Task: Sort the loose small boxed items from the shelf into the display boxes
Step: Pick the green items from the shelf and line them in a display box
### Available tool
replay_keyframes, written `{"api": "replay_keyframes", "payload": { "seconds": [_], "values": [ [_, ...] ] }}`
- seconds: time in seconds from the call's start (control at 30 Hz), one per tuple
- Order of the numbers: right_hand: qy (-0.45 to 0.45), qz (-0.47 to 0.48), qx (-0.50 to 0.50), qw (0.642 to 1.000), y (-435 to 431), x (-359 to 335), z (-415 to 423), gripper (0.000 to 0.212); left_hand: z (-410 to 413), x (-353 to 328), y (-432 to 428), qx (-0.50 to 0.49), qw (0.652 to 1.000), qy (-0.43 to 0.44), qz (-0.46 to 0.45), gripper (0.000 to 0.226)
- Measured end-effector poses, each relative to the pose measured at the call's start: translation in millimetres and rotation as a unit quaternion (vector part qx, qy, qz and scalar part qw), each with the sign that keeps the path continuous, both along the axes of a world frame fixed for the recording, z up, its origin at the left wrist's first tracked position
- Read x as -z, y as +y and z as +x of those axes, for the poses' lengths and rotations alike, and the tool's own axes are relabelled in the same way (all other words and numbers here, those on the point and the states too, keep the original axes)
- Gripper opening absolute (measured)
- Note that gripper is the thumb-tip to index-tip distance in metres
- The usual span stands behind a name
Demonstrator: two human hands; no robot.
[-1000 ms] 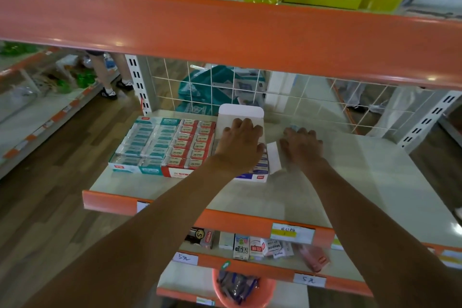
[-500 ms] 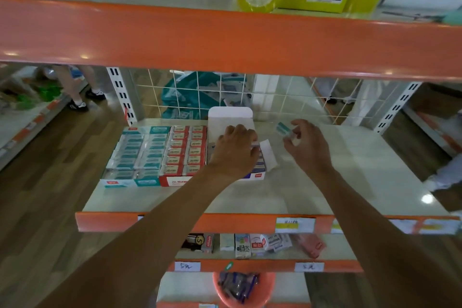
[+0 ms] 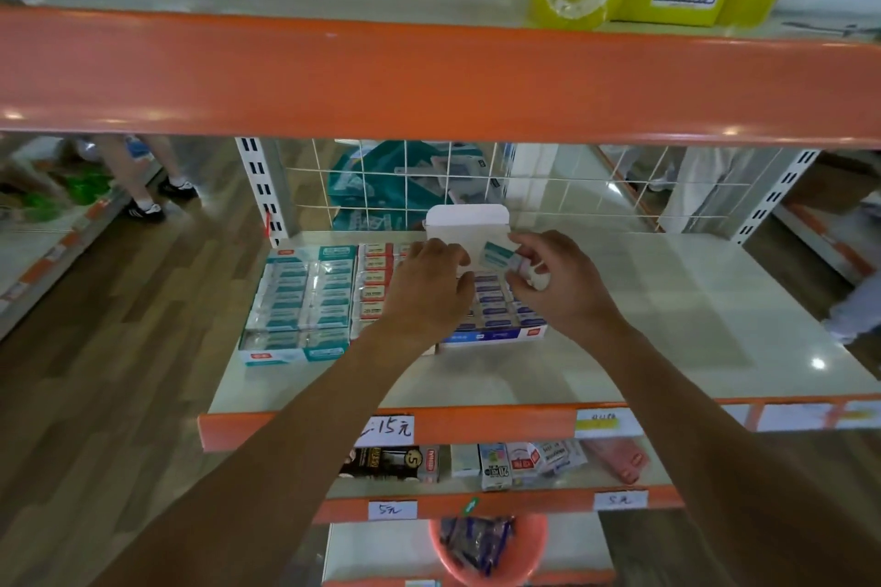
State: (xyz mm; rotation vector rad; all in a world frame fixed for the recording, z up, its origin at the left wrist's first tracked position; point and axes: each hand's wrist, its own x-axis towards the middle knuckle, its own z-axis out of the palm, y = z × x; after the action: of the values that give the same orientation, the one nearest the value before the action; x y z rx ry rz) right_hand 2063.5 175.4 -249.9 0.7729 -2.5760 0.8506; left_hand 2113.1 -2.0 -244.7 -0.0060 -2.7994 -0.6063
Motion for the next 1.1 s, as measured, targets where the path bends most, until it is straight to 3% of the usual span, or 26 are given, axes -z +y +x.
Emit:
{"api": "replay_keyframes", "payload": {
  "seconds": [0.37, 0.53, 0.8, 0.97, 1.1],
  "values": [
    [-0.035, 0.013, -0.053, 0.998, -51, -3, 18, 0.048, 16, 6, -42, -0.003, 1.0, 0.019, 0.024, 0.026],
    [-0.07, 0.009, -0.033, 0.997, -79, -5, 24, 0.044, 19, 4, -60, -0.01, 0.998, 0.003, 0.069, 0.023],
    [-0.179, -0.053, -0.012, 0.982, -117, -11, 26, 0.012, 26, 3, -85, -0.012, 0.993, 0.009, 0.121, 0.024],
    [-0.244, -0.086, -0.018, 0.966, -135, -18, 25, 0.043, 29, 0, -106, -0.019, 0.992, 0.005, 0.124, 0.029],
    [-0.266, -0.103, -0.017, 0.958, -143, -22, 26, 0.042, 30, -1, -120, -0.027, 0.992, 0.003, 0.125, 0.03]
  ]
}}
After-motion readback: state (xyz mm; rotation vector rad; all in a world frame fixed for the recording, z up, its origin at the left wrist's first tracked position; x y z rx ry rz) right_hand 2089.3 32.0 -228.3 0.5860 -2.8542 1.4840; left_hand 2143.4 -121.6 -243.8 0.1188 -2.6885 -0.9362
